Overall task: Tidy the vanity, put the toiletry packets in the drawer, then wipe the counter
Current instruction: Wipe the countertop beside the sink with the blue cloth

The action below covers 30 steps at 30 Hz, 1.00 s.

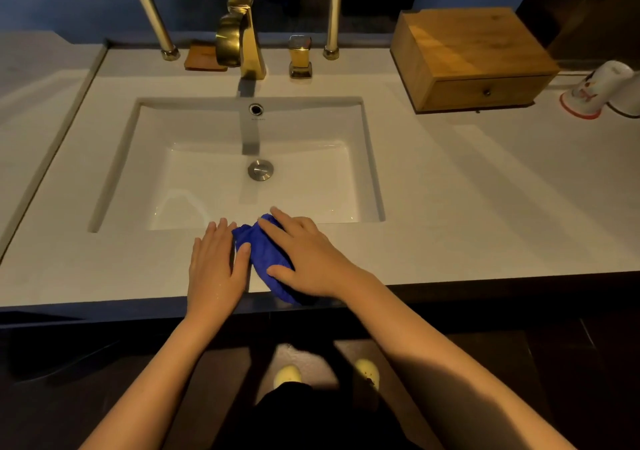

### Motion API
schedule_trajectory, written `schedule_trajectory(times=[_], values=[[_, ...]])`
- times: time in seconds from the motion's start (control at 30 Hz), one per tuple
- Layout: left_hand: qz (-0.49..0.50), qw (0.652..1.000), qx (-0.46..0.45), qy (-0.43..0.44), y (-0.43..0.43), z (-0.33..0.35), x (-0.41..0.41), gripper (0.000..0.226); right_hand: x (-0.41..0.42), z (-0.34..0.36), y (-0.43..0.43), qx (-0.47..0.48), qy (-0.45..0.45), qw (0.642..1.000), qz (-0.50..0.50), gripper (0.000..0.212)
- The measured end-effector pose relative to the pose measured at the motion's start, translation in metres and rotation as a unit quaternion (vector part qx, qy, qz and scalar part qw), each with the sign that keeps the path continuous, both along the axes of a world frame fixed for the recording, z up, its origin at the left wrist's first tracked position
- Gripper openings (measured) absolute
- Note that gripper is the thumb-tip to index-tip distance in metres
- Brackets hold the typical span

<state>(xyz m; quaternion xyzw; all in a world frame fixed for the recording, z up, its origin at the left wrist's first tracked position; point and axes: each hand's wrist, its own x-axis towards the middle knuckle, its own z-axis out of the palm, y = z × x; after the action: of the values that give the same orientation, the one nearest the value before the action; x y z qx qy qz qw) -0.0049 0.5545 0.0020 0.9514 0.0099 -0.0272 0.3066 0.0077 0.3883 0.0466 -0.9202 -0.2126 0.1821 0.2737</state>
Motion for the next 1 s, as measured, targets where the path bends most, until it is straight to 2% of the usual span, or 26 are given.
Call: schedule_trajectory(times=[0.13, 0.23, 0.33, 0.43, 0.5, 0.6, 0.67, 0.73, 0.8, 0.9, 0.93, 1.0], values=[[0.006, 1.0, -0.023, -0.01, 0.002, 0.0, -0.001, 0.046, 0.003, -0.004, 0.011, -0.081, -0.036, 0.994, 0.064, 0.075], [0.007, 0.999, -0.038, -0.01, 0.005, 0.0, -0.002, 0.046, -0.009, -0.005, 0.024, -0.078, -0.064, 0.995, 0.015, 0.069], [0.003, 0.999, -0.044, -0.013, 0.006, 0.001, -0.003, 0.047, -0.019, -0.006, 0.034, -0.05, -0.066, 0.995, -0.053, 0.054], [0.011, 0.998, -0.052, -0.012, 0.007, 0.002, -0.005, 0.048, -0.017, -0.002, 0.027, 0.059, -0.022, 0.989, -0.13, 0.045], [0.012, 0.999, -0.048, -0.02, 0.01, 0.002, -0.006, 0.048, -0.013, 0.007, 0.01, 0.153, 0.011, 0.965, -0.211, 0.04], [0.009, 0.999, -0.036, -0.04, 0.015, 0.002, -0.007, 0.047, -0.006, 0.024, -0.027, 0.292, 0.032, 0.889, -0.353, 0.031], [0.014, 0.998, -0.038, -0.044, 0.016, 0.002, -0.008, 0.043, -0.004, 0.028, -0.055, 0.344, 0.059, 0.842, -0.41, 0.032], [0.018, 0.998, -0.04, -0.045, 0.014, 0.001, -0.009, 0.042, -0.007, 0.028, -0.08, 0.37, 0.096, 0.817, -0.433, 0.031], [0.015, 0.998, -0.035, -0.043, 0.012, 0.0, -0.009, 0.045, -0.015, 0.025, -0.097, 0.342, 0.116, 0.83, -0.425, 0.027], [0.01, 0.999, -0.016, -0.042, 0.011, -0.002, -0.01, 0.056, -0.029, 0.016, -0.113, 0.258, 0.106, 0.878, -0.389, 0.024], [0.009, 0.999, -0.014, -0.042, 0.011, -0.002, -0.01, 0.057, -0.032, 0.011, -0.118, 0.203, 0.088, 0.9, -0.376, 0.027], [0.005, 0.999, -0.007, -0.041, 0.011, -0.001, -0.01, 0.057, -0.035, 0.001, -0.127, 0.019, 0.007, 0.937, -0.348, 0.039]])
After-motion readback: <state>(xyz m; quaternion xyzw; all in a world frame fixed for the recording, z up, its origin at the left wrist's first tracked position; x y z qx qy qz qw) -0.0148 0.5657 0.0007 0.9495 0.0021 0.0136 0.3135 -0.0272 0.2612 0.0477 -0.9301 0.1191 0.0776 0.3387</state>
